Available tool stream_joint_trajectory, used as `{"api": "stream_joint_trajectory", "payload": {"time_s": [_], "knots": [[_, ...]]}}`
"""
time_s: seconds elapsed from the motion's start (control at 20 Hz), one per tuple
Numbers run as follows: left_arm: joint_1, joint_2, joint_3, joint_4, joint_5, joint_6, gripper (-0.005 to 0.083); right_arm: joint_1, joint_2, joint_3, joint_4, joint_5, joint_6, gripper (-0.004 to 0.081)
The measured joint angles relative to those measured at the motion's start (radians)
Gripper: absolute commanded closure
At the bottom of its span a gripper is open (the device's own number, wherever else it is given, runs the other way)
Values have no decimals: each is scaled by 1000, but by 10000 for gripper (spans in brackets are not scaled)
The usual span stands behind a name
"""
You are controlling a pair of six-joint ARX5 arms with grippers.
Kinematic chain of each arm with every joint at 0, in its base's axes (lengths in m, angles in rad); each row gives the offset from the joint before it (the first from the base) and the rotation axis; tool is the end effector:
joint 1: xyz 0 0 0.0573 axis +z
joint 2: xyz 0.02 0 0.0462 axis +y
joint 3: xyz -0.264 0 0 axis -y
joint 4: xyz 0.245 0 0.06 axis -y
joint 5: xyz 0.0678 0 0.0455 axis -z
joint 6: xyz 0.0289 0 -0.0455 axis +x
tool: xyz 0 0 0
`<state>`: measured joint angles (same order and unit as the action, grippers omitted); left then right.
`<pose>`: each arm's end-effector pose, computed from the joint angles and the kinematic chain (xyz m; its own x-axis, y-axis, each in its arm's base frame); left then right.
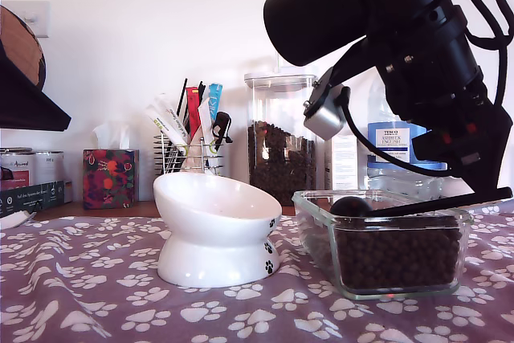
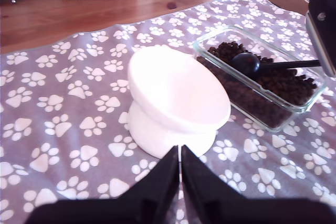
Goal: Measure one spoon of cat food and pour it into the food bowl
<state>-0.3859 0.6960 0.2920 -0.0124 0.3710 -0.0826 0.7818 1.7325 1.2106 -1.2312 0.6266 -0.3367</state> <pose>0.1377 -0.0673 0.1933 0.6532 -0.6567 -0.3770 0.6248 0.7487 -0.2216 0.2165 0.1911 0.2042 0.3089 -0.5196 -0.7966 -0.8404 0.2429 -0.4844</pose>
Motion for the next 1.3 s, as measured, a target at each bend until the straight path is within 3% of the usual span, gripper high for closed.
{"api": "stream_joint_trajectory", "payload": {"time_s": [1.05,1.3], "knots": [[0,0,0,6,13,0,793,-35,34,0,8,-19,-1,543],[0,0,0,13,13,0,793,-35,34,0,7,-57,-1,694]]}}
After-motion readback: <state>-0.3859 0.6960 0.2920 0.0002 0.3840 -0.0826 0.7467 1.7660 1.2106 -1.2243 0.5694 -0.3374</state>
